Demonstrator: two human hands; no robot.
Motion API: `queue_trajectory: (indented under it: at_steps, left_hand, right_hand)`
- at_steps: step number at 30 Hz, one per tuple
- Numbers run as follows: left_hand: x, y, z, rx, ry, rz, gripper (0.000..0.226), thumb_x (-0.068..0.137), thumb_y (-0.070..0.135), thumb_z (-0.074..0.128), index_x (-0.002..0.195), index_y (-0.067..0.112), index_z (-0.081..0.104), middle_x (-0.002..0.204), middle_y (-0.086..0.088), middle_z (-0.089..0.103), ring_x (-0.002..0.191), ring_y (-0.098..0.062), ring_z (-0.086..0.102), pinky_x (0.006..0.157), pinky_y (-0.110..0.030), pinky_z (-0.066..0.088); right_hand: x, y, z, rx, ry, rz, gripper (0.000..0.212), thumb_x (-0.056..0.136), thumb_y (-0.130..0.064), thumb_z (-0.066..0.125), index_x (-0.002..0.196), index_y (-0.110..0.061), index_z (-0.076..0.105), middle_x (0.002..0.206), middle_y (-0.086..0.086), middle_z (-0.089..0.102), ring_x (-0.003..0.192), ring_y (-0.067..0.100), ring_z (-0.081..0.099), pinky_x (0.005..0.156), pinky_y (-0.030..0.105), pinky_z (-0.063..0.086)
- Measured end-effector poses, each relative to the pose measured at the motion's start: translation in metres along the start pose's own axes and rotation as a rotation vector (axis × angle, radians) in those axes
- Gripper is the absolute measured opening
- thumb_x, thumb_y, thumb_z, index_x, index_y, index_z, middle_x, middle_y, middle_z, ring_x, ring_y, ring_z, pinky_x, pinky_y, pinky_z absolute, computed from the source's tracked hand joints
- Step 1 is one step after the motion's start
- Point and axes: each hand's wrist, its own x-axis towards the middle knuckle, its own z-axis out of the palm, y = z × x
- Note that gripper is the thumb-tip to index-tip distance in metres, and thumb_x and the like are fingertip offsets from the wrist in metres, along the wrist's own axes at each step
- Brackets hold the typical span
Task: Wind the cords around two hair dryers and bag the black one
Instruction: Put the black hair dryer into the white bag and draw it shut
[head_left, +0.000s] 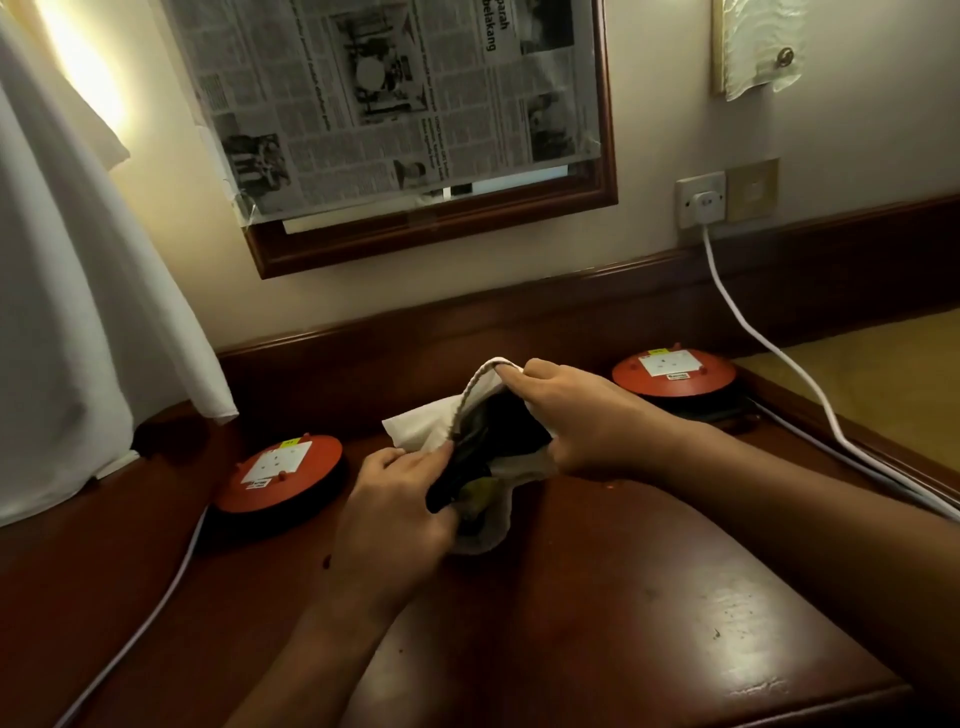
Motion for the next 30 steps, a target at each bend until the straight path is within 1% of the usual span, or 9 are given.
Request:
queue_trajectory:
  at_steps: [3,8,11,17,20,24,26,28,30]
  left_hand:
    - [0.014,0.024,0.016,0.085,-0.040,0.005,0.051,0.089,0.041,0.063,0.138,0.025,0.059,0.118,0.004,0.070,0.111,-0.024,0.055,0.080,-0.035,0.052]
    - [0.047,0.044,0.050,0.034,-0.036,-0.061,0.025,0.090,0.027,0.063,0.113,0.020,0.070,0.102,-0.005,0.074,0.100,-0.031,0.065,0.076,-0.043,0.057]
    - [0.067,0.050,0.066,-0.004,-0.111,-0.074,0.030,0.085,0.029,0.056,0.109,0.018,0.070,0.102,-0.007,0.074,0.103,-0.036,0.065,0.078,-0.047,0.057]
    - [0.101,0.056,0.096,0.160,-0.288,-0.185,0.028,0.085,0.028,0.072,0.112,0.025,0.070,0.117,-0.005,0.070,0.116,-0.033,0.060,0.090,-0.044,0.056]
    - [0.103,0.059,0.110,0.232,-0.402,-0.101,0.034,0.086,0.028,0.071,0.119,0.024,0.067,0.120,-0.005,0.070,0.115,-0.033,0.064,0.094,-0.047,0.055]
    - [0.080,0.052,0.110,0.107,-0.510,0.043,0.043,0.086,0.042,0.072,0.124,0.022,0.066,0.121,-0.007,0.070,0.111,-0.031,0.064,0.092,-0.040,0.051]
    - [0.059,0.044,0.101,-0.022,-0.541,0.086,0.056,0.087,0.042,0.072,0.138,0.022,0.058,0.141,-0.006,0.057,0.126,-0.029,0.052,0.103,-0.041,0.046]
    - [0.033,0.035,0.091,-0.170,-0.388,0.075,0.061,0.088,0.037,0.072,0.144,0.025,0.053,0.152,0.000,0.048,0.137,-0.022,0.044,0.112,-0.039,0.043]
    - [0.007,0.024,0.087,-0.185,-0.093,0.023,0.048,0.088,0.032,0.073,0.134,0.024,0.063,0.142,0.002,0.059,0.130,-0.017,0.053,0.107,-0.030,0.046]
  right_hand:
    - [0.001,-0.007,-0.001,0.045,0.036,0.014,0.091,0.075,-0.012,0.071,0.153,-0.015,0.024,0.113,-0.005,0.044,0.090,0.015,0.049,0.070,0.033,0.054]
    - [-0.007,-0.014,0.008,0.159,0.058,-0.003,0.087,0.074,-0.002,0.067,0.152,-0.011,0.029,0.122,0.002,0.049,0.101,0.016,0.049,0.083,0.035,0.052]
    - [-0.017,-0.010,0.013,0.231,0.090,-0.021,0.077,0.078,-0.007,0.070,0.148,-0.008,0.037,0.116,0.004,0.051,0.098,0.019,0.053,0.081,0.035,0.051]
    - [-0.040,0.010,0.021,0.269,0.061,0.064,0.079,0.078,-0.007,0.061,0.150,-0.021,0.035,0.103,-0.006,0.050,0.088,0.011,0.050,0.072,0.025,0.047]
    - [-0.047,0.018,0.027,0.309,0.090,0.125,0.083,0.073,-0.023,0.057,0.152,-0.014,0.033,0.112,-0.004,0.052,0.101,0.014,0.053,0.085,0.026,0.046]
    - [-0.058,0.035,0.036,0.270,0.090,0.200,0.087,0.074,0.000,0.064,0.153,-0.015,0.031,0.112,-0.008,0.048,0.107,0.019,0.053,0.087,0.023,0.046]
    - [-0.062,0.040,0.042,0.240,0.123,0.238,0.085,0.073,0.002,0.062,0.152,-0.017,0.034,0.109,-0.009,0.049,0.106,0.020,0.055,0.085,0.023,0.047]
    - [-0.064,0.043,0.048,0.234,0.171,0.285,0.082,0.075,-0.006,0.062,0.151,-0.023,0.038,0.111,-0.008,0.059,0.104,0.017,0.058,0.086,0.031,0.052]
    - [-0.064,0.042,0.055,0.246,0.181,0.346,0.078,0.075,-0.016,0.062,0.149,-0.030,0.039,0.092,-0.010,0.063,0.086,0.014,0.061,0.071,0.040,0.055]
